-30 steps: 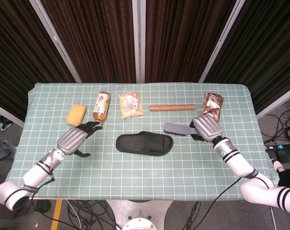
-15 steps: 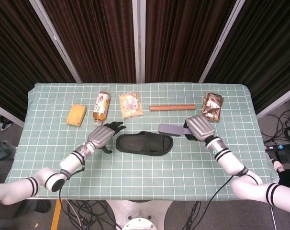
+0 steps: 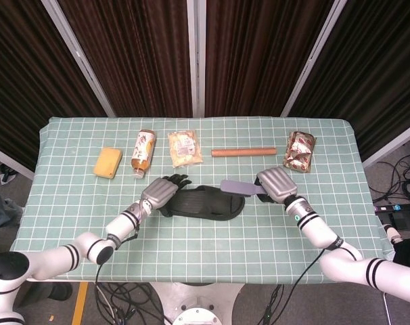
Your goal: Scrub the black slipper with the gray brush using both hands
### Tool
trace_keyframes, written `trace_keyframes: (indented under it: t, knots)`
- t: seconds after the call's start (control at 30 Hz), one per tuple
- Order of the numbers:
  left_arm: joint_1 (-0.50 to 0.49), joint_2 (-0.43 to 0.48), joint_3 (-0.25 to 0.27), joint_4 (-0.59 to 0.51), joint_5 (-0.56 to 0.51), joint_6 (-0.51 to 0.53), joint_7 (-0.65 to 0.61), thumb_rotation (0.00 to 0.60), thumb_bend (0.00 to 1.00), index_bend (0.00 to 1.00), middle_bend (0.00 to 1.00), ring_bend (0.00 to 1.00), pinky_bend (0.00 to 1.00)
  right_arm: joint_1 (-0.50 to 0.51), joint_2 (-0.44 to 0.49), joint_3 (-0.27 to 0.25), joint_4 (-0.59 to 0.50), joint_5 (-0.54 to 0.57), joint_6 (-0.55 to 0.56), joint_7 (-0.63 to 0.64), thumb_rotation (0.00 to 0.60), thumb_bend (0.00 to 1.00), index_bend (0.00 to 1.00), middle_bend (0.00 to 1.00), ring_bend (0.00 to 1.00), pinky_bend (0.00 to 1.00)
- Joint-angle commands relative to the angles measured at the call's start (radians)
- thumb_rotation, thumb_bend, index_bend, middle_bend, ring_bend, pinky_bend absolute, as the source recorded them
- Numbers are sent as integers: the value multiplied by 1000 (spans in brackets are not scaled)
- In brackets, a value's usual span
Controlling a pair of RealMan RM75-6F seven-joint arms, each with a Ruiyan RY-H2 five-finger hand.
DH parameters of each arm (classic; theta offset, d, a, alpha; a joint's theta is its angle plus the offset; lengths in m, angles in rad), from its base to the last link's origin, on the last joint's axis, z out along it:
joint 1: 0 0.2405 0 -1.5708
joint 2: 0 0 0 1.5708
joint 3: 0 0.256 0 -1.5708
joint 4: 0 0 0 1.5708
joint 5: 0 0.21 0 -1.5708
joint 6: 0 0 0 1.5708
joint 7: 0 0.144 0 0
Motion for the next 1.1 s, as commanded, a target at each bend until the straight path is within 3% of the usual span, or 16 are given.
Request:
trace_keyframes:
  t: [0.03,0.23,0.7,0.87,1.1]
  knots:
    - [-11,-28,-2,29,-14,3,3,600,110,217,206,141,279,6,-17,-5,17,-5,-2,-5,600,610,1000,1000,974,1000]
    - [-14,-63,4,71,-12,25,-5,600,110,369,387,296,361,24,-88,-18,83,-23,10,-47,600,610,1000,1000,974,1000]
    - [-5,-53,27,56,11,62,-7,600,110,379,400,304,362,84,-362,-39,398,-144,78,-96,600,611,1000,1000,973,1000]
    - [-7,-49,32,55,12,60,-7,600,110,379,400,304,361,84,-348,-82,396,-209,58,-29,600,612,1000,1000,974,1000]
    - [-9,-49,38,55,19,63,-8,600,110,379,400,304,361,68,-245,-144,290,-291,48,75,600,627,1000,1000,974,1000]
